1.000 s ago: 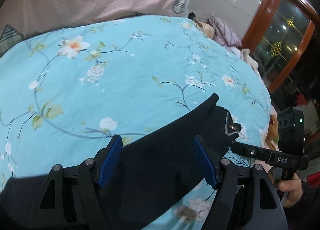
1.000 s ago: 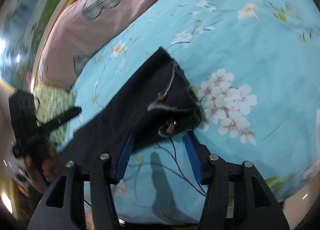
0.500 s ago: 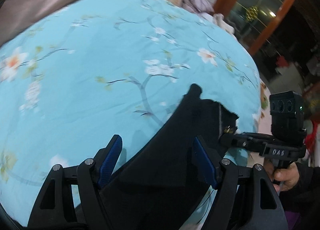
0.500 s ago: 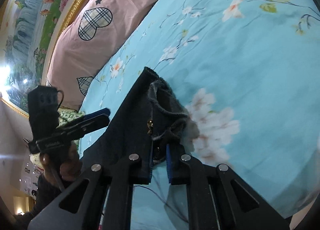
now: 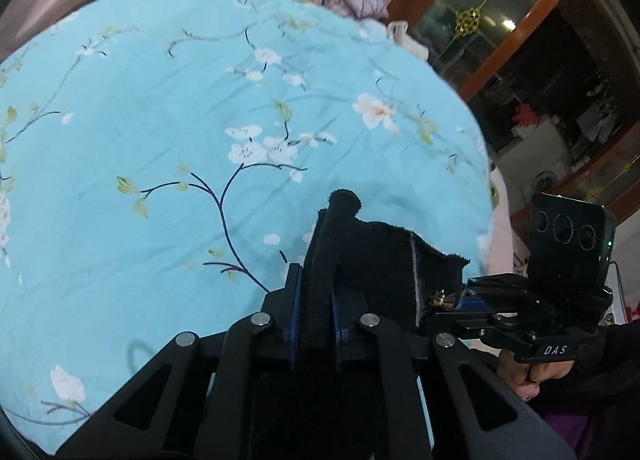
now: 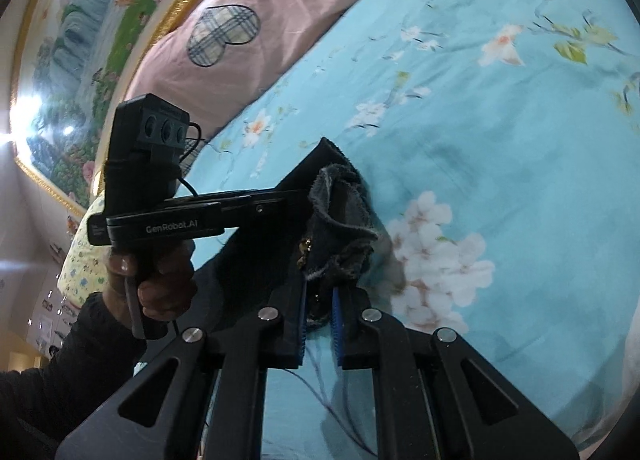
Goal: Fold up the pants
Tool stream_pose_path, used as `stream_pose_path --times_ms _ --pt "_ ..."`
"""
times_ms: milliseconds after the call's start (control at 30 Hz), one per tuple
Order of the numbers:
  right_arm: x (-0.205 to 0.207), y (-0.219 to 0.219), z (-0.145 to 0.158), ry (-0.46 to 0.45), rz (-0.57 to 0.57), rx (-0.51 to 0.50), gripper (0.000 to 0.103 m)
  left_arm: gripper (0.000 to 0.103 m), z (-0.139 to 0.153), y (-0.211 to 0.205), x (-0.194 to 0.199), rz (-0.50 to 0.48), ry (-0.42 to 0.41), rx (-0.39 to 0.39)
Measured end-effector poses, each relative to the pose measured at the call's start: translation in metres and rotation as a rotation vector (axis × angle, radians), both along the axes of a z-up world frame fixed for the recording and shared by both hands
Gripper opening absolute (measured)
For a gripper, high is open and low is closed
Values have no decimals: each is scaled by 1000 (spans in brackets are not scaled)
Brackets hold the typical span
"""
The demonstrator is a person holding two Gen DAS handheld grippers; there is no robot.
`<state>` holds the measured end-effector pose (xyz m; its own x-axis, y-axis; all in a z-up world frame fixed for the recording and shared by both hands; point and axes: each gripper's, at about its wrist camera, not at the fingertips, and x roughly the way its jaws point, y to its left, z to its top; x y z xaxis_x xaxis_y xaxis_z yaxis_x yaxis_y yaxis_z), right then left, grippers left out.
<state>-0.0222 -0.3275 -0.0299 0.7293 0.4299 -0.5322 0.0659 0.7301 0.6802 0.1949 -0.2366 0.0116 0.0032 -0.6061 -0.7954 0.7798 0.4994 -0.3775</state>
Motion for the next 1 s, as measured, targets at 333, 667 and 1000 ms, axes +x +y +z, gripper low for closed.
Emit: stream_pose_path --times_ms 333,667,1000 --pt "4 28 41 -175 137 47 11 10 56 50 -23 77 -107 -112" --pt "28 92 61 -266 364 96 11 10 83 134 -47 212 -165 -203" --pt "58 146 43 -199 523 121 11 6 57 210 -62 351 -163 -253"
